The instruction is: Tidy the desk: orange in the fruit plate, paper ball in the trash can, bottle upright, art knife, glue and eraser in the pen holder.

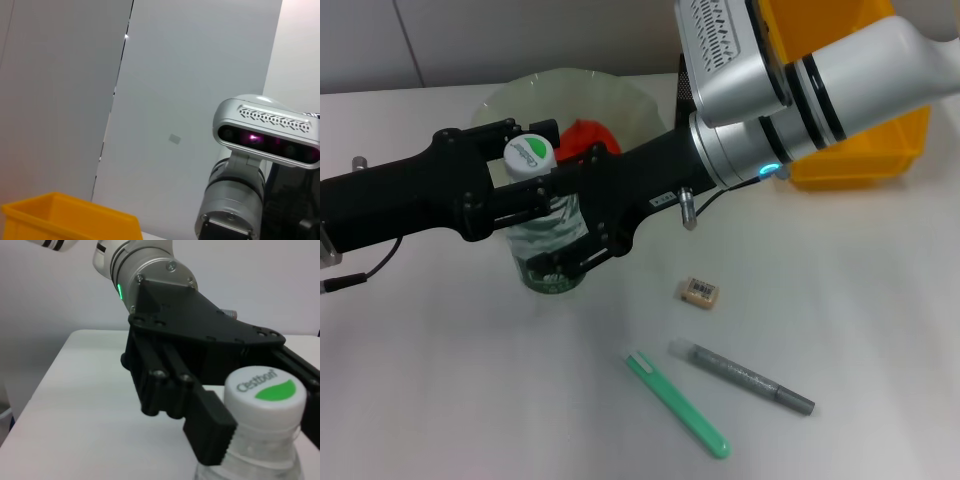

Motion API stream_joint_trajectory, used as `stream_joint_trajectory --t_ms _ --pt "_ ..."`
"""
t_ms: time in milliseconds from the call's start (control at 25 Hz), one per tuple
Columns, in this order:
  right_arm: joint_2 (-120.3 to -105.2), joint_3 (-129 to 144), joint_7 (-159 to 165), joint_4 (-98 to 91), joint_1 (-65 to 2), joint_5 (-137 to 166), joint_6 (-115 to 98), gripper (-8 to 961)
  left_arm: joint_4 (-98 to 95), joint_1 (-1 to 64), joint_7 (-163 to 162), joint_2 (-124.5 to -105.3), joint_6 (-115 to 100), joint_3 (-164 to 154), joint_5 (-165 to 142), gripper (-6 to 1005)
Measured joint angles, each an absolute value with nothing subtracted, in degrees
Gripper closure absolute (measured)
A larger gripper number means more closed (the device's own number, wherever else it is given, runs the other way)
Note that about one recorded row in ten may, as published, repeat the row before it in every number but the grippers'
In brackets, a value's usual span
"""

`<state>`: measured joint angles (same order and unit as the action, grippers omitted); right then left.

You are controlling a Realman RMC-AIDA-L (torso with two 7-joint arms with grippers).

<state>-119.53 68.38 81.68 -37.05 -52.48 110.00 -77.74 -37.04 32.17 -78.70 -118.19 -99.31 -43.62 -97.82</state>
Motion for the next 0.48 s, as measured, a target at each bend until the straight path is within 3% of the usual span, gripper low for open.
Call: stream_joint_trajectory --t_ms 120,480 --pt "-119.53 68.5 81.7 -37.0 -52.3 109.5 -77.6 168 -37.0 32.2 -78.8 -118.19 -99.2 -43.8 -97.9 213" --pt "-119.54 68.5 81.7 -37.1 -52.1 109.4 -77.5 168 -36.2 31.9 -78.9 -118.17 -98.9 -43.4 -97.7 476"
